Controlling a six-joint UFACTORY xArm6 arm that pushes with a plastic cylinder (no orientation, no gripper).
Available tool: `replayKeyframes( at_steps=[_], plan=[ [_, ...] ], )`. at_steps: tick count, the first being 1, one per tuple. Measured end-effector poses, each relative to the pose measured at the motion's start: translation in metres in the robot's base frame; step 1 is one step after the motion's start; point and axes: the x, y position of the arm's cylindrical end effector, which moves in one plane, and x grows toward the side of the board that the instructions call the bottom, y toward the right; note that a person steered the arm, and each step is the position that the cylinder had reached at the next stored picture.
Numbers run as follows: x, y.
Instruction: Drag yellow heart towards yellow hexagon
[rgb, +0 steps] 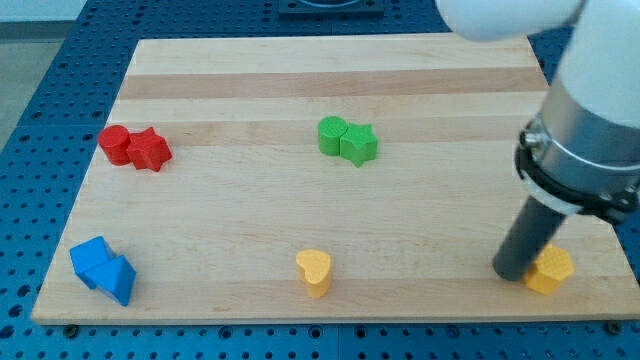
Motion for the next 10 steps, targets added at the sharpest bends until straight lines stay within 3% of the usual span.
replayKeyframes(
  at_steps=[1, 2, 3, 4, 6, 7, 10],
  plan=[
    [0.001, 0.0],
    [-0.046, -0.023],
    [-0.08, -0.097],
    [-0.073, -0.187],
    [-0.016, -0.274],
    [0.009, -0.269],
    [0.008, -0.159]
  ],
)
